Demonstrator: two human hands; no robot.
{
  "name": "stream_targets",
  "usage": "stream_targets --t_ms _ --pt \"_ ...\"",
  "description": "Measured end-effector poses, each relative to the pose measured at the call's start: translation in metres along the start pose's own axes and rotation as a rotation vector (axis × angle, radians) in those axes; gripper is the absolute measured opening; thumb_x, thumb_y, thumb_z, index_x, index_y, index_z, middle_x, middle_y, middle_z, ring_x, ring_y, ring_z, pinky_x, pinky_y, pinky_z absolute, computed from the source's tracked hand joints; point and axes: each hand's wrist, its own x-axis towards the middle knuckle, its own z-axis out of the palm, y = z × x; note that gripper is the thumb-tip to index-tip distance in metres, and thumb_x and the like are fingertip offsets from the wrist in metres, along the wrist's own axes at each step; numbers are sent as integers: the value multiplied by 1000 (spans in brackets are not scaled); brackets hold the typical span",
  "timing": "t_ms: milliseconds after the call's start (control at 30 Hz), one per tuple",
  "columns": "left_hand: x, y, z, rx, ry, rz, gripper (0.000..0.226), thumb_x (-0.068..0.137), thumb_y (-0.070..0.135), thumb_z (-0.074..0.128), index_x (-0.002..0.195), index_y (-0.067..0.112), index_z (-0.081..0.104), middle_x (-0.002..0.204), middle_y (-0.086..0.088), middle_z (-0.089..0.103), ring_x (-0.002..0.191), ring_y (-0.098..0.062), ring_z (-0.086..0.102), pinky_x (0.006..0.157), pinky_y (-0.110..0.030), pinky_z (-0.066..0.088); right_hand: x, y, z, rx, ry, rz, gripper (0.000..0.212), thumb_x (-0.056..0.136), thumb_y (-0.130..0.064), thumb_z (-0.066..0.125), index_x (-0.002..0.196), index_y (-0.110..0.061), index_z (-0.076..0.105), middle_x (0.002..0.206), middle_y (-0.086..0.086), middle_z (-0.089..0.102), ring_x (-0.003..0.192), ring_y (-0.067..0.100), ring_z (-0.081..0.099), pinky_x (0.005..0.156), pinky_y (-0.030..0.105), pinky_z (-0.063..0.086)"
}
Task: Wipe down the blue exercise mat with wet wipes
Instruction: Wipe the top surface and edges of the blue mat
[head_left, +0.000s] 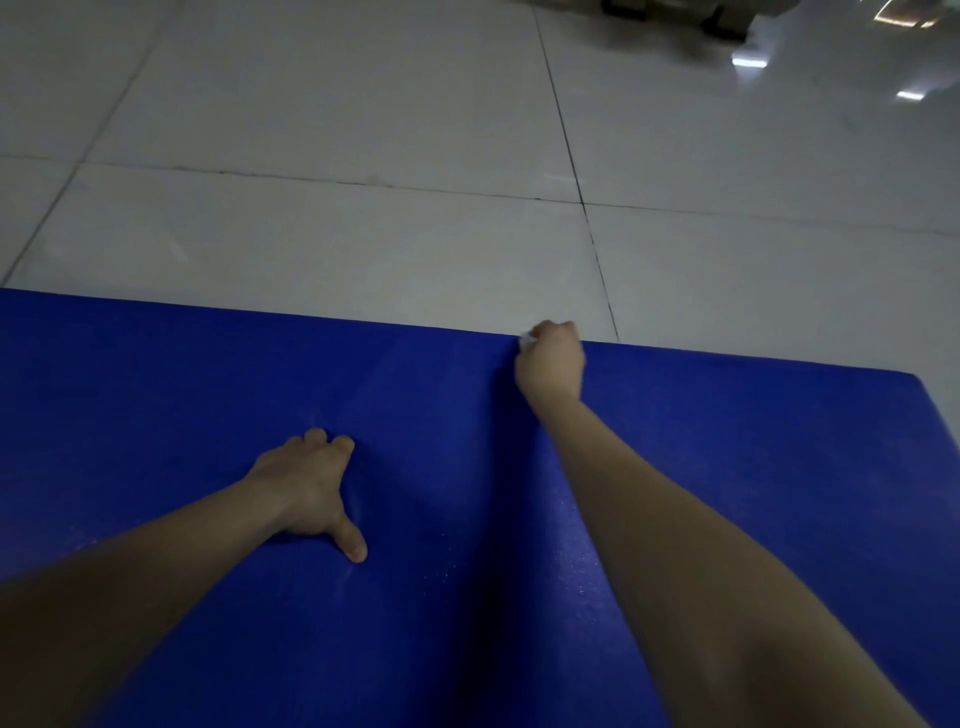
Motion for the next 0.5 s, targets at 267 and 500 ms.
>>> stream_targets --t_ms 267,500 --pt "-5 -1 -2 4 -9 -24 127 48 75 85 150 24 29 139 3 39 123 -19 45 97 -37 50 -65 -63 32 -4 -232 -372 34 85 7 43 64 -20 38 85 3 49 62 15 42 46 22 27" --pt "-2 3 -3 20 -12 -34 131 50 71 87 154 22 24 147 -1 36 130 -22 42 101 -38 48 -51 12 -39 -92 -170 -217 18 95 -27 59 103 -11 57 104 4 60 78 21 55 62 31 40"
